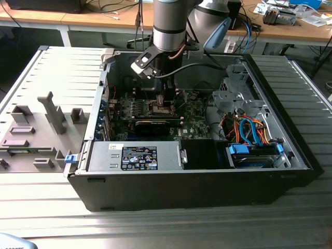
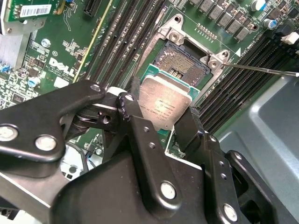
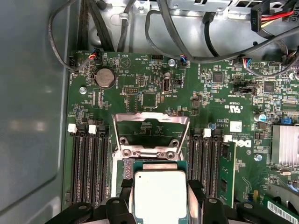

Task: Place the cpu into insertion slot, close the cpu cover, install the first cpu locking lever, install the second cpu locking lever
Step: 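Place the cpu into insertion slot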

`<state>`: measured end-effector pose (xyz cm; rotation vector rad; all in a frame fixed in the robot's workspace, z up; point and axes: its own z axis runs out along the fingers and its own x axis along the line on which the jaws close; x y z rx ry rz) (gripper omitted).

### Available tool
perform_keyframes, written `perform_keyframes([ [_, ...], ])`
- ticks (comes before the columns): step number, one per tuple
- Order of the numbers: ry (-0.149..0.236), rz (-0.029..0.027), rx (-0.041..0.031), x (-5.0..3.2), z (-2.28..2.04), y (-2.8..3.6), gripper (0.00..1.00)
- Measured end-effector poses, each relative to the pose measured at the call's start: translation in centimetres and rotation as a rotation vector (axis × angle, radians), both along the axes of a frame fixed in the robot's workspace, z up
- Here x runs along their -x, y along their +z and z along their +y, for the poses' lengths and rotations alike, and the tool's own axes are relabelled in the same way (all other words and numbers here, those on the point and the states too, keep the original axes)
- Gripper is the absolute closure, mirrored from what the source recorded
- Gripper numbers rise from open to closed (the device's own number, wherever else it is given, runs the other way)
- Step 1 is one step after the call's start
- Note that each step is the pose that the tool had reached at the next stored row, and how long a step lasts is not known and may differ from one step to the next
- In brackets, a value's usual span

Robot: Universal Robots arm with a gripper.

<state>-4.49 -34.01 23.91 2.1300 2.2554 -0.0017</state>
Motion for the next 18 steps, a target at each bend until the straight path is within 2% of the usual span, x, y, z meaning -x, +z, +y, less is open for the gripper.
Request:
perform_keyframes([
  [6,0.0,-0.0001,0.0,0.0,0.19,-0.13,0.45],
  [11,0.0,-0.0001,-0.0002,0.0,0.68,-0.28,0.45],
  [18,0.0,0.0,0.0,0.0,1.03,-0.39,0.45],
])
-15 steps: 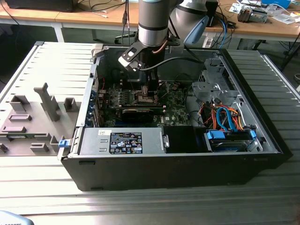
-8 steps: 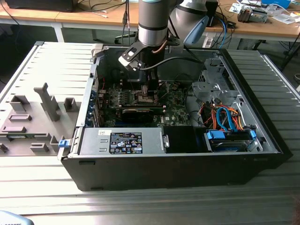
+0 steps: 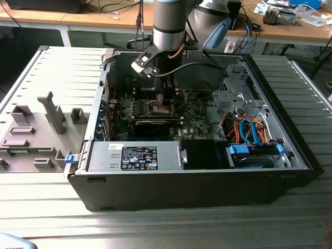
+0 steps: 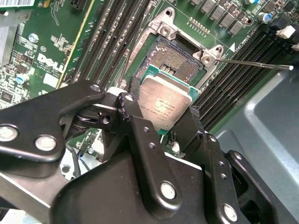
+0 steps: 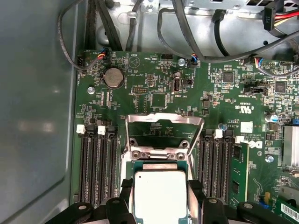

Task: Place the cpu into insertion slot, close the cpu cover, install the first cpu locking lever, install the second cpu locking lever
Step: 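Place the cpu into insertion slot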

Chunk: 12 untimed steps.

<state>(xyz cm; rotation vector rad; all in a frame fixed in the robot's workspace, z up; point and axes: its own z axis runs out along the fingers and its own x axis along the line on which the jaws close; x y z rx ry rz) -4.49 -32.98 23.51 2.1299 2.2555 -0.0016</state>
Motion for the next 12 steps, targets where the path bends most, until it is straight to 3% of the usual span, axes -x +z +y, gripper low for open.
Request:
perform_keyframes([
  [12,0.0,-0.0001,-0.0001,0.03,0.53,-0.19,0.45],
])
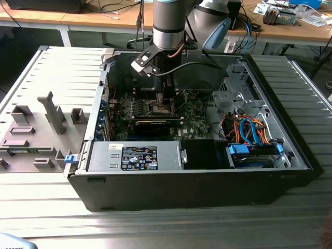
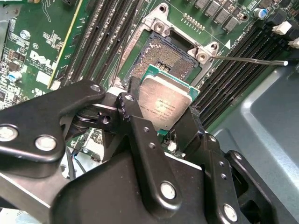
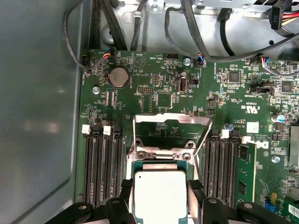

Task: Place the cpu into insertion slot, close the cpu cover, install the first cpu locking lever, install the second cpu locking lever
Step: 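Place the cpu into insertion slot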

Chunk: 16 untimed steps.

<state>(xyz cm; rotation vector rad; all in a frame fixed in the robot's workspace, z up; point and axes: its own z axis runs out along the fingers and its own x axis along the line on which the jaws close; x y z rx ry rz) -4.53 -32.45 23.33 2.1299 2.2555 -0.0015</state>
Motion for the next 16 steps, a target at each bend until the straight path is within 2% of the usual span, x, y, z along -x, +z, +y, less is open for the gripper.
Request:
perform_keyframes([
  [8,0.0,0.0,0.0,0.04,0.42,-0.14,0.45],
  [11,0.0,-0.0001,-0.0001,0.22,0.69,-0.38,0.45],
  [14,0.0,0.0002,0.0002,0.47,0.65,-0.64,0.45],
  [16,0.0,-0.0001,-0.0001,0.52,0.36,-0.86,0.45],
])
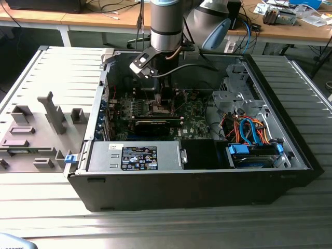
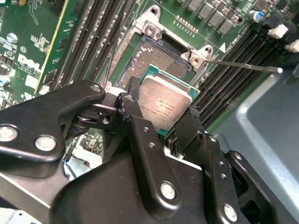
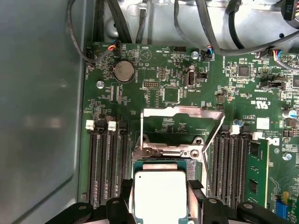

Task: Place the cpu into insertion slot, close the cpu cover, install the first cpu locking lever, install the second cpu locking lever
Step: 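Place the cpu into insertion slot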

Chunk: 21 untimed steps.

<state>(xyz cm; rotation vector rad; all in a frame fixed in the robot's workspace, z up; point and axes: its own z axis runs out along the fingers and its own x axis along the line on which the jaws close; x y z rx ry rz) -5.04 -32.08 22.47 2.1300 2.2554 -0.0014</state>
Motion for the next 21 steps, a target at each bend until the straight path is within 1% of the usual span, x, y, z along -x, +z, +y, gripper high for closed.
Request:
perform_keyframes([
  [5,0.0,0.0001,0.0,0.14,-0.85,-0.32,0.45],
  [7,-0.001,0.0001,0.0006,0.37,-0.89,-0.56,0.45],
  [8,-0.004,0.0001,0.0019,0.45,-0.9,-0.75,0.45],
  [10,-0.009,0.0001,0.0027,0.5,-0.91,-1.06,0.45],
  [14,-0.01,0.0001,0.0027,0.51,-1.23,-1.85,0.45],
  [18,-0.01,0.0001,0.0027,0.51,-1.24,-2.18,0.45],
  [21,-0.027,0.0001,0.0027,0.51,-1.24,-2.37,0.45],
])
